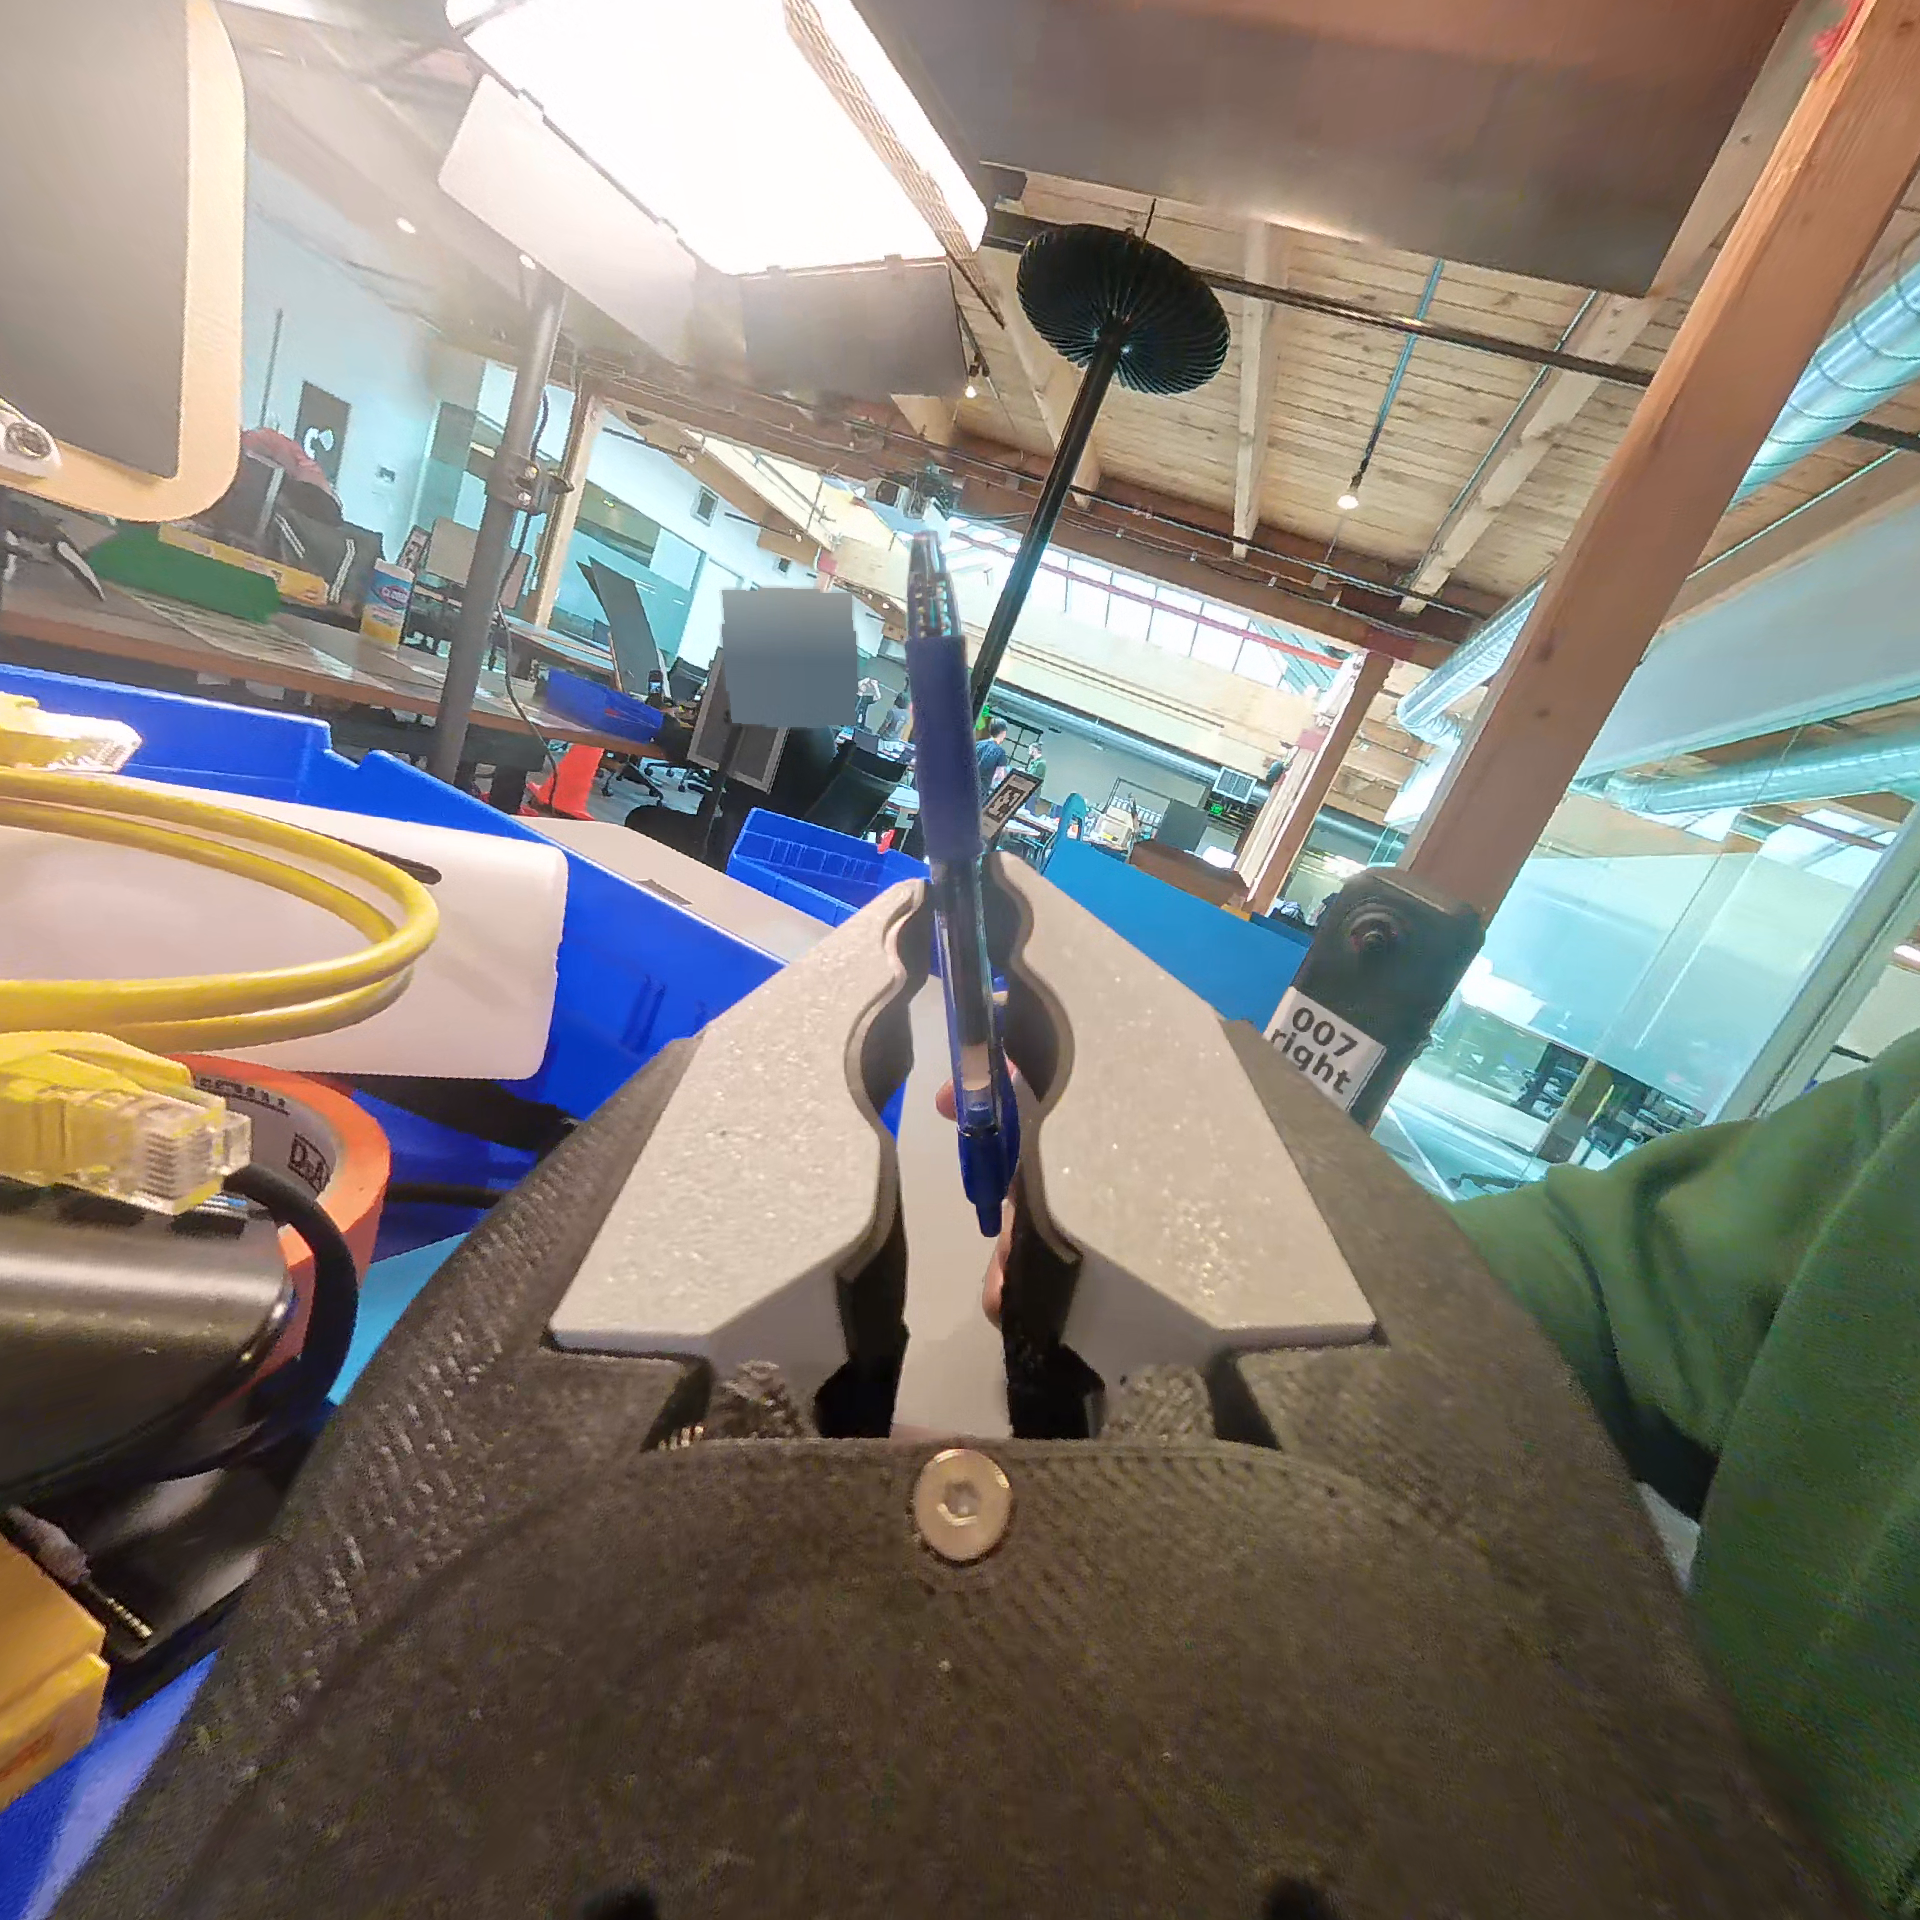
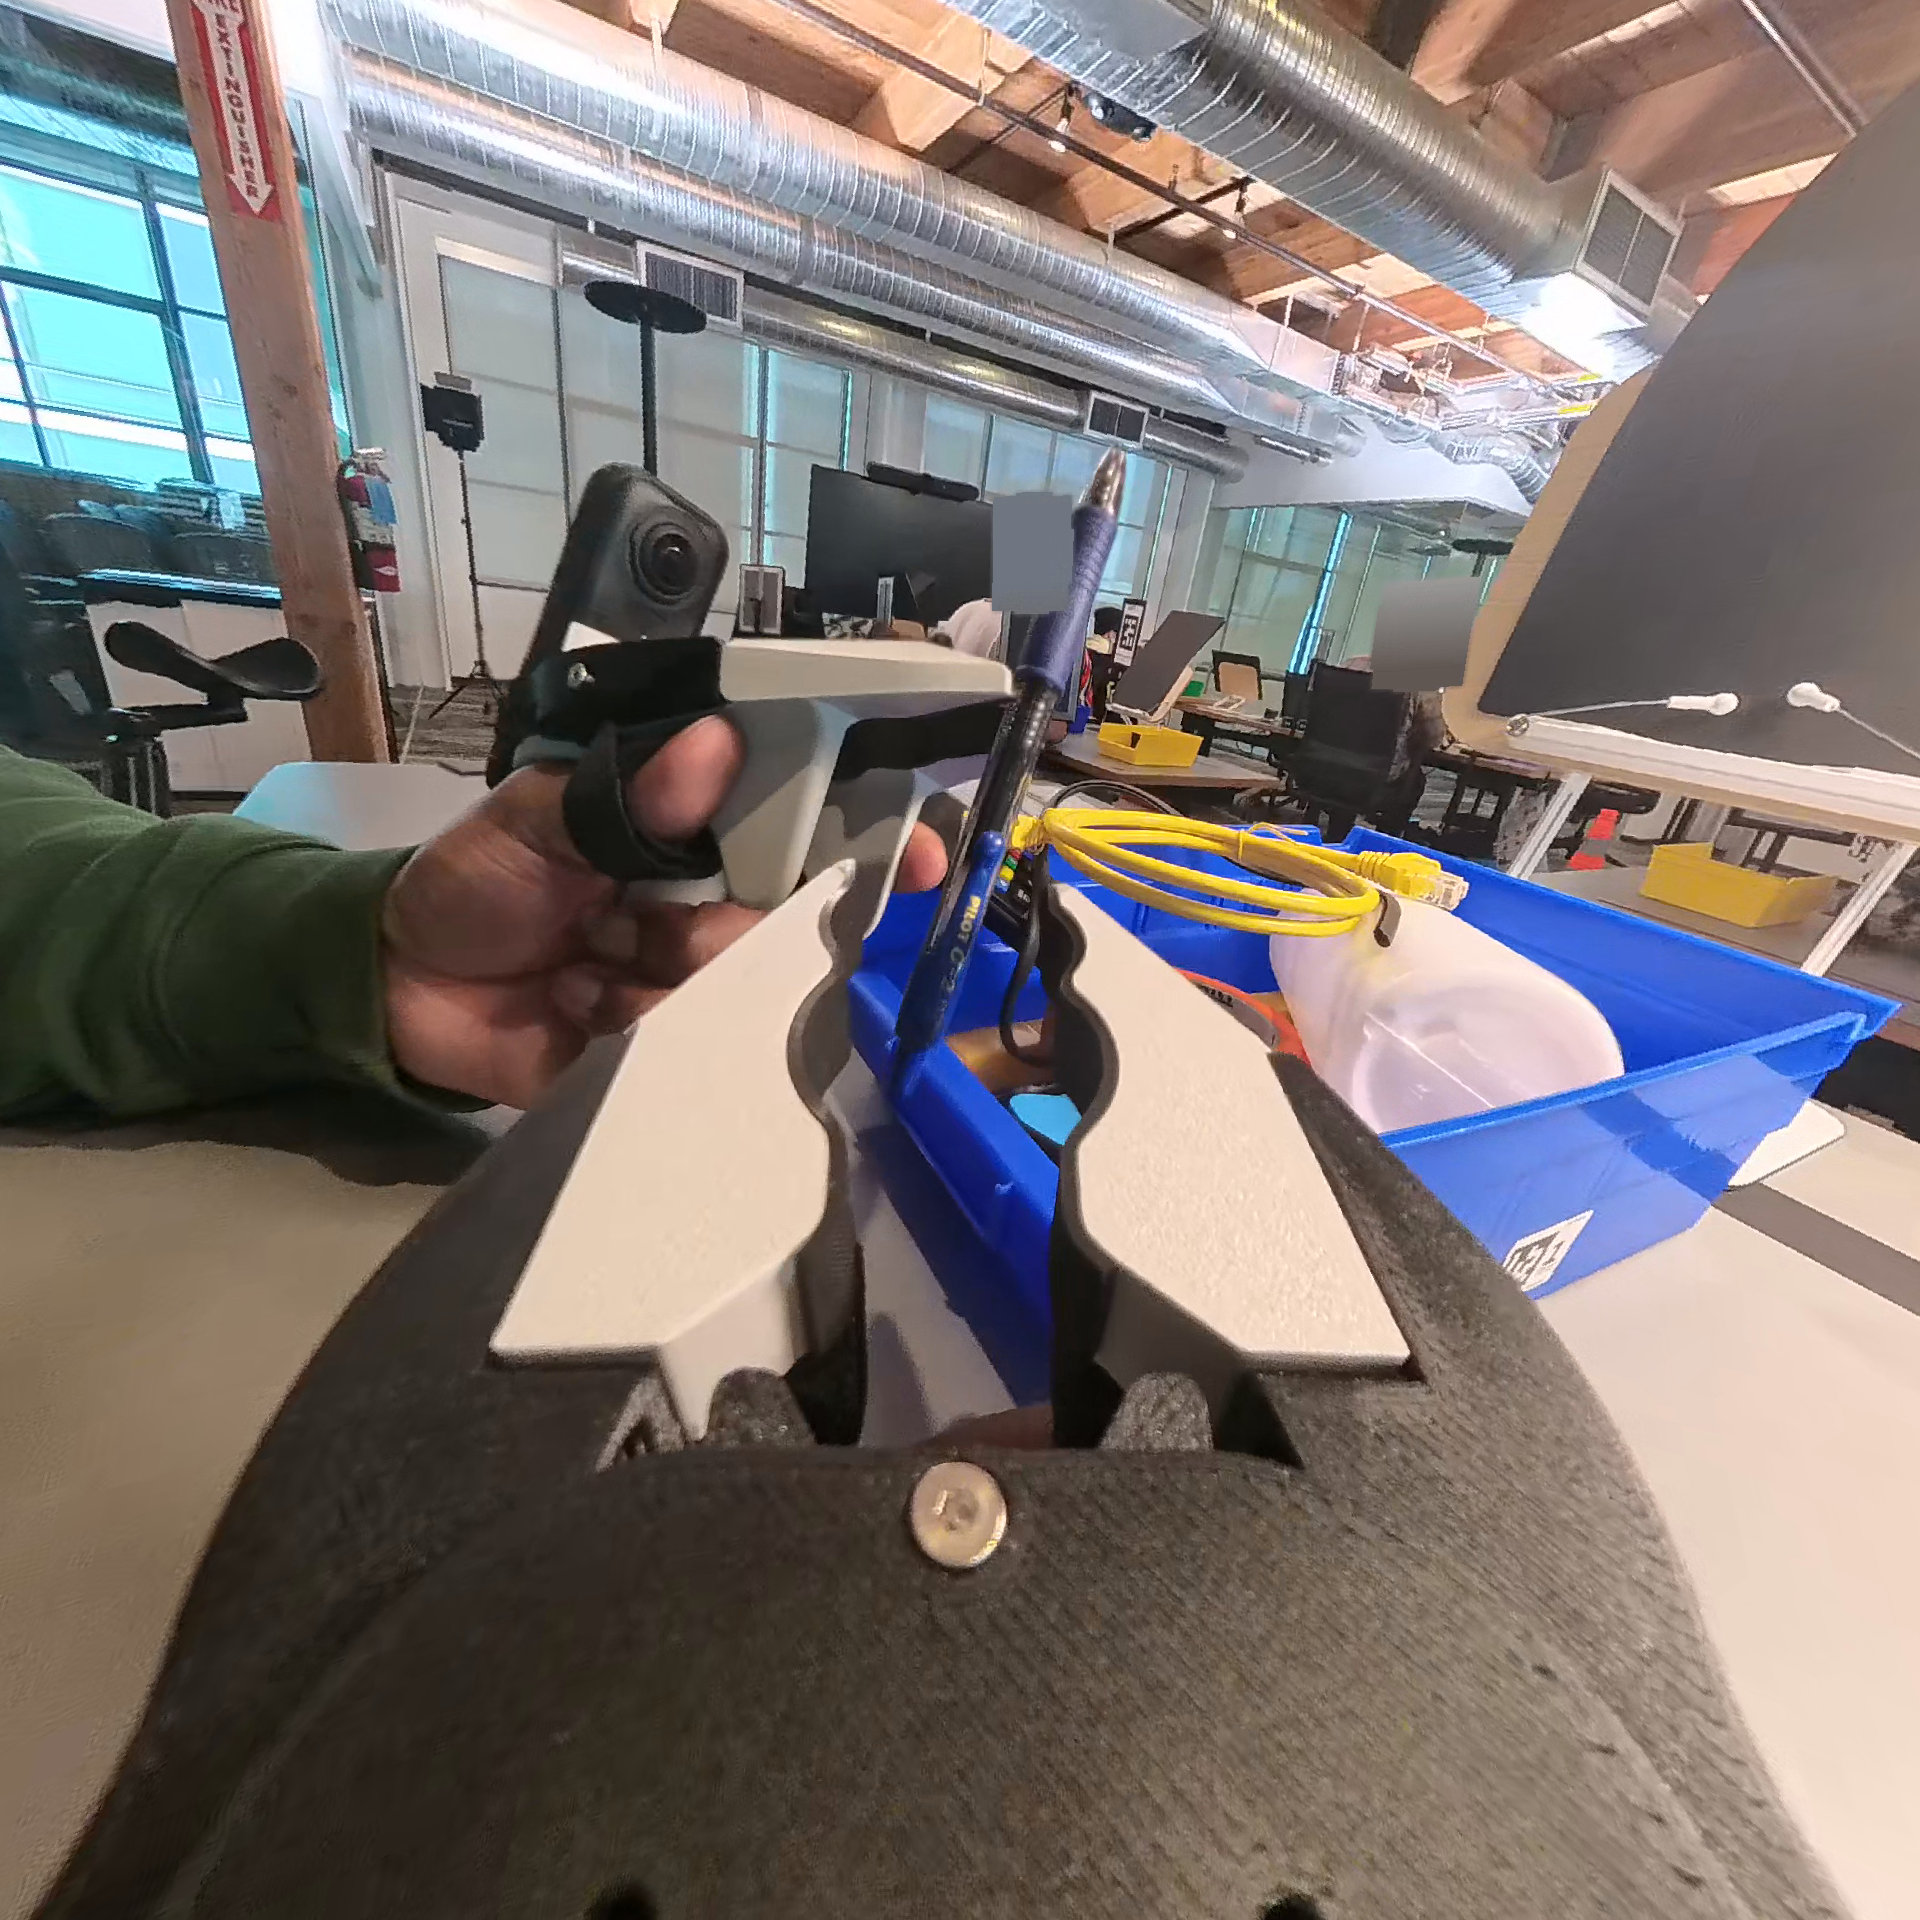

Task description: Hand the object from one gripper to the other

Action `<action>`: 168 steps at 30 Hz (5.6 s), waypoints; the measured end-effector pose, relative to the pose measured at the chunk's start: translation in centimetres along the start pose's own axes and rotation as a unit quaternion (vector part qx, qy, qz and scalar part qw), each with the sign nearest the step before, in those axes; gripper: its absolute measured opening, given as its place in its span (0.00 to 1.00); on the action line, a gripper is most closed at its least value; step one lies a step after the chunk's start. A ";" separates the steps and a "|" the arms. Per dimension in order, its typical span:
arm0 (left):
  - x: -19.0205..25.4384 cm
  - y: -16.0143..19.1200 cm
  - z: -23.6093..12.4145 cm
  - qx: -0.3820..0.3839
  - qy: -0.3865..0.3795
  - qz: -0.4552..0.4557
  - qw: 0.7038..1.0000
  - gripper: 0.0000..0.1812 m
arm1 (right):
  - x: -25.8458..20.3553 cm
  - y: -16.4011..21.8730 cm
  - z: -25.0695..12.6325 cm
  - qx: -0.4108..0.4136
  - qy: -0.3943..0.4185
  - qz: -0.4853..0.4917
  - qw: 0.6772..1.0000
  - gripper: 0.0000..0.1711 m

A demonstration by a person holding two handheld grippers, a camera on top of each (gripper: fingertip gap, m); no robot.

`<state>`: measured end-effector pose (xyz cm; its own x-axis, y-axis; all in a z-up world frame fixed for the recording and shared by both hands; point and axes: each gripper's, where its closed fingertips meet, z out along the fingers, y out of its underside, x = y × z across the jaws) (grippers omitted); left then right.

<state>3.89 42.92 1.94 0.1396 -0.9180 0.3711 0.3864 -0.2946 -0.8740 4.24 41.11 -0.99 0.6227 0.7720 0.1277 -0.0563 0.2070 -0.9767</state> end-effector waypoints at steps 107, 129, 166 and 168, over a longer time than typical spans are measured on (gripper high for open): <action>-2.4 -0.8 -1.3 0.005 -0.032 -0.021 0.999 0.06 | 2.0 1.9 0.0 -0.094 0.131 -0.237 0.958 0.10; -10.2 -8.2 -12.6 -0.132 -0.157 -0.041 0.978 0.06 | 2.0 2.6 0.2 -0.110 0.136 -0.216 0.960 0.10; -15.3 -2.7 -13.0 -0.266 -0.297 0.119 0.909 0.16 | 1.5 3.6 0.3 -0.134 0.121 -0.219 0.959 0.10; -14.5 -3.9 -12.3 -0.232 -0.283 0.138 0.920 0.17 | 1.5 3.7 0.3 -0.135 0.121 -0.219 0.959 0.10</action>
<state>-10.87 54.14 -3.95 0.6779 -0.7277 0.1041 -0.1483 -0.2740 -0.9502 4.71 43.23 -4.32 0.7049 0.4782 0.5239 0.4358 0.2909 -0.8518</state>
